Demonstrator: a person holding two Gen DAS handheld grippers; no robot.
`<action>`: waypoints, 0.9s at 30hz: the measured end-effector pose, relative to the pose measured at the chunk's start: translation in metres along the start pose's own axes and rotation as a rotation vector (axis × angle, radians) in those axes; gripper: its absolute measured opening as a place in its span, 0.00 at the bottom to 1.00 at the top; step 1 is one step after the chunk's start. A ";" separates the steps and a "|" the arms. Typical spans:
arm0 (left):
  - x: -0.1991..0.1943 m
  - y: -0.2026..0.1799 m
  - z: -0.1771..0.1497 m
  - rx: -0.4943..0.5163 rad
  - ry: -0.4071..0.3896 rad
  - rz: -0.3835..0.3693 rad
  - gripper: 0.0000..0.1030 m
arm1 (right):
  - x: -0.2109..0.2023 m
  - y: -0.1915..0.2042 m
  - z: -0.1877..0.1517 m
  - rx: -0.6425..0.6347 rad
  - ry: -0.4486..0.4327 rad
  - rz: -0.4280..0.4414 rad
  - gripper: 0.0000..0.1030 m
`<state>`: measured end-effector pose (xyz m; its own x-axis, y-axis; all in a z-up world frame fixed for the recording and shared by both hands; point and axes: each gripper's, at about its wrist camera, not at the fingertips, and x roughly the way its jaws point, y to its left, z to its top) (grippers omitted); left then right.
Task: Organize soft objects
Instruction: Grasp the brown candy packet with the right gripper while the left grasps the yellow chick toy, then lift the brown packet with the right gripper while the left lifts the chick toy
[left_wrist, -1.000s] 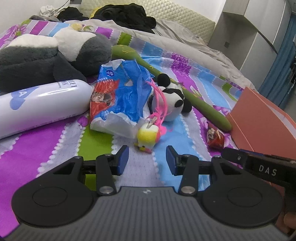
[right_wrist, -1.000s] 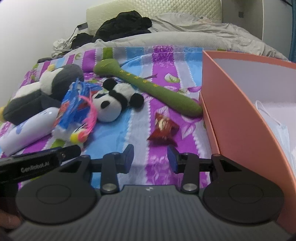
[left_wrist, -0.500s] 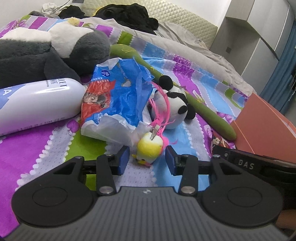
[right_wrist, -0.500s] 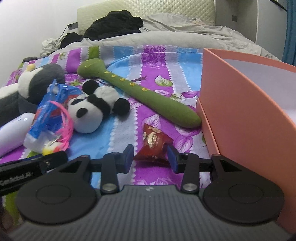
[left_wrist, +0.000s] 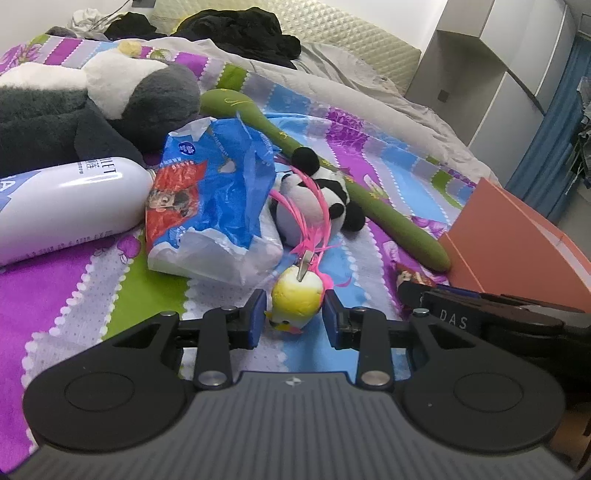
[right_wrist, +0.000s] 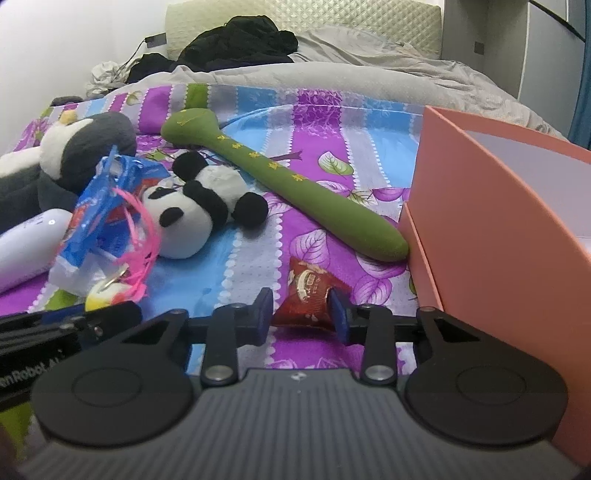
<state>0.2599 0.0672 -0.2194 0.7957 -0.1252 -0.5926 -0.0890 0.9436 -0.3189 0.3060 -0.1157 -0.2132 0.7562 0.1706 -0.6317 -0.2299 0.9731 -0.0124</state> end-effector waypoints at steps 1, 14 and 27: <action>-0.003 -0.001 0.000 0.000 0.000 -0.003 0.37 | -0.003 0.000 0.000 0.002 0.000 0.003 0.34; -0.049 -0.003 -0.014 -0.017 0.009 0.002 0.37 | -0.046 0.006 -0.011 -0.017 0.018 0.056 0.29; -0.090 -0.006 -0.044 -0.013 0.068 0.010 0.37 | -0.100 0.012 -0.044 -0.070 0.085 0.108 0.28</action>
<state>0.1626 0.0592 -0.1964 0.7525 -0.1366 -0.6443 -0.1048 0.9409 -0.3220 0.2005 -0.1276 -0.1838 0.6708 0.2571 -0.6956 -0.3518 0.9361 0.0068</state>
